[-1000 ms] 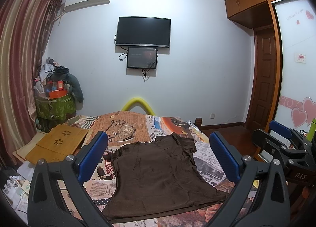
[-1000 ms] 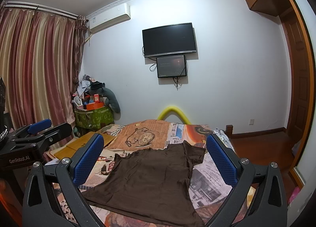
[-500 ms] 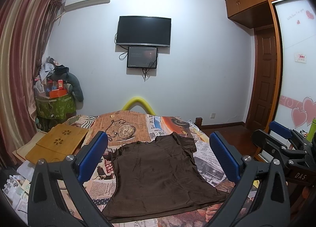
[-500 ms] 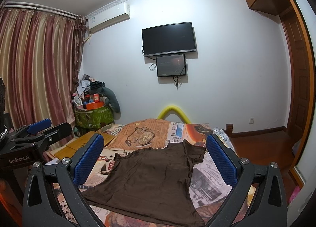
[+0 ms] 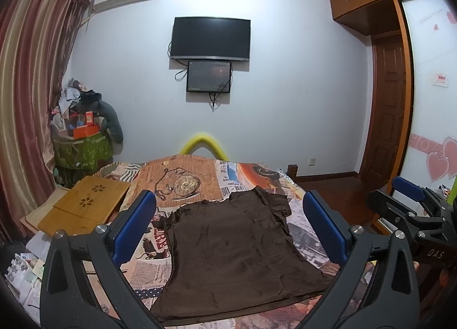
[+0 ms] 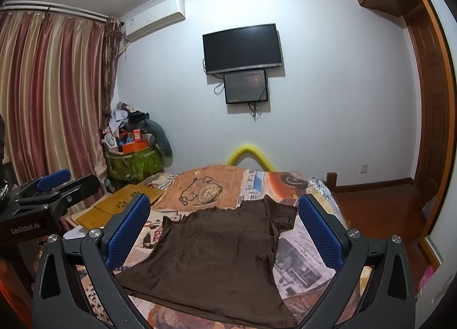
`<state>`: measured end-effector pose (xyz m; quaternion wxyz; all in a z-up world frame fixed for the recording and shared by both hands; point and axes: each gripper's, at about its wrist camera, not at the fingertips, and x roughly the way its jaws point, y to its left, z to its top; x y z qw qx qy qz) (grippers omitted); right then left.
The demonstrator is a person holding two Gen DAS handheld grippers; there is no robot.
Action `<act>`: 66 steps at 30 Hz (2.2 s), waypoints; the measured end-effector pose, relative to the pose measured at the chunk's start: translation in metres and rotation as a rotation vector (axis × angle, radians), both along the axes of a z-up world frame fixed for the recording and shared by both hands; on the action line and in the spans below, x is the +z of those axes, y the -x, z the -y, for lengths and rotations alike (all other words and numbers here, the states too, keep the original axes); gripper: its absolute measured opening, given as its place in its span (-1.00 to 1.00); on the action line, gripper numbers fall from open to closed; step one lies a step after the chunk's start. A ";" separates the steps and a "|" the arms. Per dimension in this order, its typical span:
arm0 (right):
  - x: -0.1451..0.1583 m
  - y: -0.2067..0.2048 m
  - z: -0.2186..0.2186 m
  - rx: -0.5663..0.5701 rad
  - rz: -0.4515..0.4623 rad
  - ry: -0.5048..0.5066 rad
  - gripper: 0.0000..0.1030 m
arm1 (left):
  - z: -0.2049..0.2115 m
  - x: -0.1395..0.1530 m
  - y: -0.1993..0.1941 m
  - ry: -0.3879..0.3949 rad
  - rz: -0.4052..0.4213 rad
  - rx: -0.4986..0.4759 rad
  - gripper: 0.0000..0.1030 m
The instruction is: Fold small clothes
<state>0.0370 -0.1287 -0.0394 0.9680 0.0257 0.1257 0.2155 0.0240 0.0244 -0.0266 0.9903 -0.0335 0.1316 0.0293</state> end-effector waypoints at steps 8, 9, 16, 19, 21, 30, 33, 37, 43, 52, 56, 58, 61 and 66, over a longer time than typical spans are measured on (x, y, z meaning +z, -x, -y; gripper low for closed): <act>-0.025 -0.047 -0.002 -0.032 -0.111 0.025 1.00 | -0.040 -0.020 -0.052 -0.005 -0.076 0.093 1.00; -0.029 -0.055 -0.001 -0.039 -0.128 0.026 1.00 | -0.049 -0.026 -0.062 0.003 -0.100 0.104 1.00; -0.053 -0.100 0.008 -0.081 -0.203 0.085 0.99 | -0.111 -0.076 -0.133 0.077 -0.292 0.171 1.00; -0.066 -0.118 0.013 -0.095 -0.242 0.120 0.99 | -0.134 -0.098 -0.162 0.117 -0.374 0.190 1.00; -0.075 -0.126 0.015 -0.092 -0.273 0.139 0.97 | -0.152 -0.116 -0.179 0.142 -0.431 0.198 1.00; -0.112 -0.190 0.031 -0.052 -0.444 0.142 0.59 | -0.183 -0.185 -0.237 0.197 -0.633 0.188 0.86; -0.123 -0.209 0.032 -0.049 -0.473 0.152 0.48 | -0.194 -0.206 -0.261 0.256 -0.689 0.180 0.76; -0.134 -0.230 0.025 -0.035 -0.491 0.176 0.37 | -0.206 -0.225 -0.290 0.354 -0.730 0.166 0.71; -0.150 -0.255 0.016 0.033 -0.542 0.176 0.30 | -0.214 -0.253 -0.339 0.443 -0.799 0.127 0.45; -0.160 -0.296 0.011 0.066 -0.563 0.191 0.01 | -0.223 -0.269 -0.378 0.488 -0.826 0.124 0.37; -0.164 -0.317 0.016 0.073 -0.614 0.148 -0.18 | -0.234 -0.281 -0.388 0.572 -0.841 0.128 0.35; -0.166 -0.323 0.013 0.074 -0.624 0.141 -0.19 | -0.239 -0.285 -0.391 0.584 -0.843 0.149 0.08; -0.174 -0.328 0.009 0.072 -0.639 0.162 -0.21 | -0.244 -0.289 -0.393 0.584 -0.853 0.167 -0.47; -0.189 -0.333 0.011 0.084 -0.678 0.176 -0.32 | -0.235 -0.277 -0.390 0.377 -0.795 0.176 -0.80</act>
